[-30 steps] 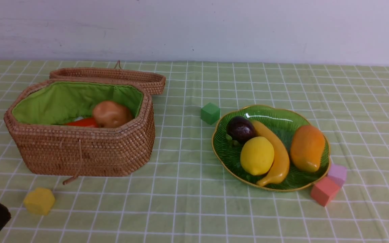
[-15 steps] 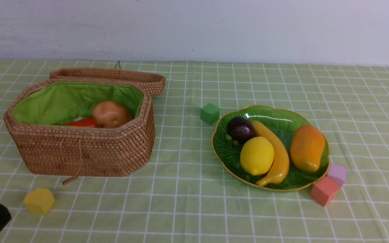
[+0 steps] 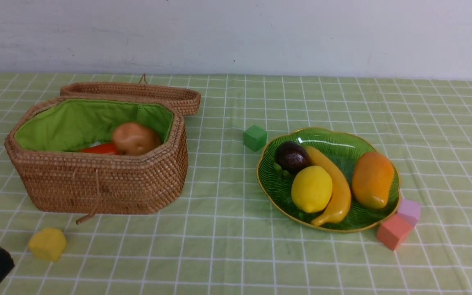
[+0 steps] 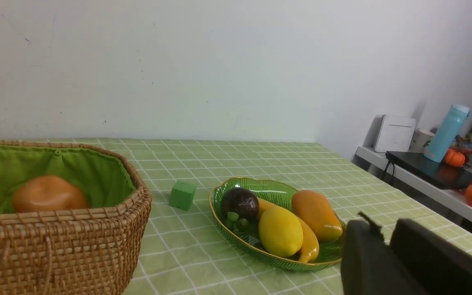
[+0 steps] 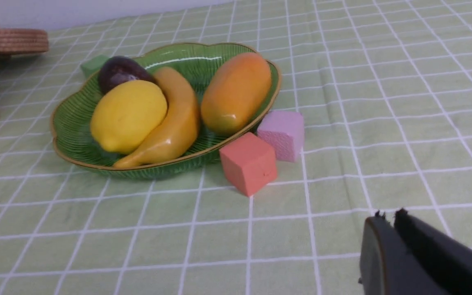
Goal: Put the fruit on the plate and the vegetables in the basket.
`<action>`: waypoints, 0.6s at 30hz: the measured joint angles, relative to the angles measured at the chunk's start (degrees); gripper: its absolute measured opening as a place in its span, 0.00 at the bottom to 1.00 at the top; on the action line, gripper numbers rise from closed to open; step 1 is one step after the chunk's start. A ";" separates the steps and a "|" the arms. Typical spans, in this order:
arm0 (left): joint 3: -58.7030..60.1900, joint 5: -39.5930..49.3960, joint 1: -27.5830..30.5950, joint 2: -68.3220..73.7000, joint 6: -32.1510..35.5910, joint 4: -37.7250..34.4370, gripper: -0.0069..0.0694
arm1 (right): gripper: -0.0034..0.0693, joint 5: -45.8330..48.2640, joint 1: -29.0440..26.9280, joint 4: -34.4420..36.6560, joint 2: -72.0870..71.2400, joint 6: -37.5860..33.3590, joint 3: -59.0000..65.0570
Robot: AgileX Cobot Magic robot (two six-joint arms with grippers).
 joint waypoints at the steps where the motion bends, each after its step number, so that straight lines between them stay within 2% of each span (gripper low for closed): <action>1: 0.00 0.00 0.00 0.00 0.00 0.00 0.21 | 0.11 -0.49 0.00 -0.81 -0.32 0.26 0.44; 5: 0.00 0.00 0.00 0.05 0.00 0.00 0.21 | 0.11 -0.48 -0.04 -5.82 -0.51 2.32 0.63; 11: 0.00 0.00 0.00 0.05 0.00 0.00 0.22 | 0.11 2.65 -0.04 -12.58 -0.51 10.09 0.39; 18: 0.00 0.00 0.00 0.05 0.00 0.00 0.23 | 0.11 3.02 0.06 -12.39 -0.51 11.57 0.34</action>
